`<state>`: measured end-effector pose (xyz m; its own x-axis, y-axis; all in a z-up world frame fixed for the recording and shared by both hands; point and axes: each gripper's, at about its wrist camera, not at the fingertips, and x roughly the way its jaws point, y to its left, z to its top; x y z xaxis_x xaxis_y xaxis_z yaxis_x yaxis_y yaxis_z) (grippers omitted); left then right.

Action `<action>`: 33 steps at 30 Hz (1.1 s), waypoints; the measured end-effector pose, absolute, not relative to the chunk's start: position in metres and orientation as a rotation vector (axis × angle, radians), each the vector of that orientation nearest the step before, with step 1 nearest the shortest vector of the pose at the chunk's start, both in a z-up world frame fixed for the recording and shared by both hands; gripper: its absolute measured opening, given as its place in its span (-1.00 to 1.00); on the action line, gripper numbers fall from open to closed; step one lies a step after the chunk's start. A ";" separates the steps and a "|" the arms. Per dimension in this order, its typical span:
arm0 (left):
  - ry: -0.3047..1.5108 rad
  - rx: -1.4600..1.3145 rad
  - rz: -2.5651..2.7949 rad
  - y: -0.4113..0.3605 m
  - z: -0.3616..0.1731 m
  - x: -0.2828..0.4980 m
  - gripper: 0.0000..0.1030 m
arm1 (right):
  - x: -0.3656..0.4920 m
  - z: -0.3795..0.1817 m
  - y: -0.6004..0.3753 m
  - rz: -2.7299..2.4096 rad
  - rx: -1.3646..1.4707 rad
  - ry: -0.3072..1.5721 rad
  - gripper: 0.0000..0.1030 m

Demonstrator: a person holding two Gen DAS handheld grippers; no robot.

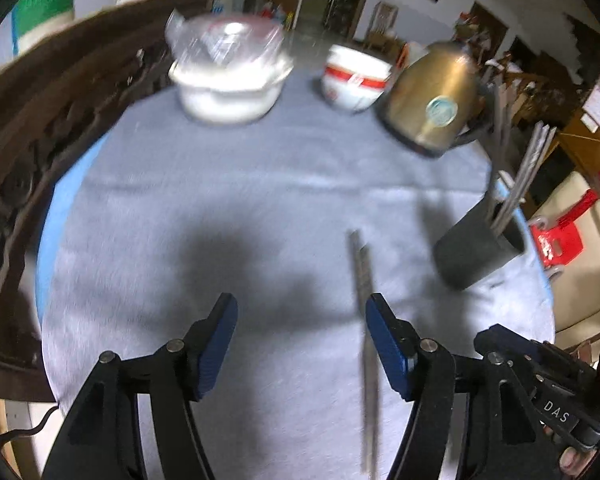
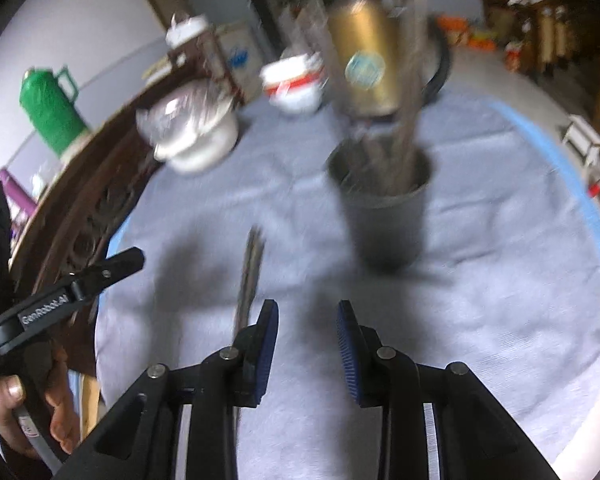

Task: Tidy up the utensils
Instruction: 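Move both open tools down to the last dark chopsticks on the cloth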

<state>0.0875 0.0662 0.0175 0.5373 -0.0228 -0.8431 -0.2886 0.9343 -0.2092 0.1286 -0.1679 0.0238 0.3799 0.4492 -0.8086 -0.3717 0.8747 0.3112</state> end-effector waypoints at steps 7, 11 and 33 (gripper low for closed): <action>1.034 -0.354 0.172 0.083 -0.005 0.077 0.31 | 0.135 -0.020 -0.121 0.581 0.047 1.218 -0.38; 1.048 -0.365 0.173 0.090 -0.010 0.073 0.31 | 0.138 -0.032 -0.105 0.588 0.036 1.255 -0.58; 1.086 -0.315 0.133 0.072 -0.008 0.085 0.31 | 0.158 -0.051 -0.089 0.522 0.013 1.332 -0.77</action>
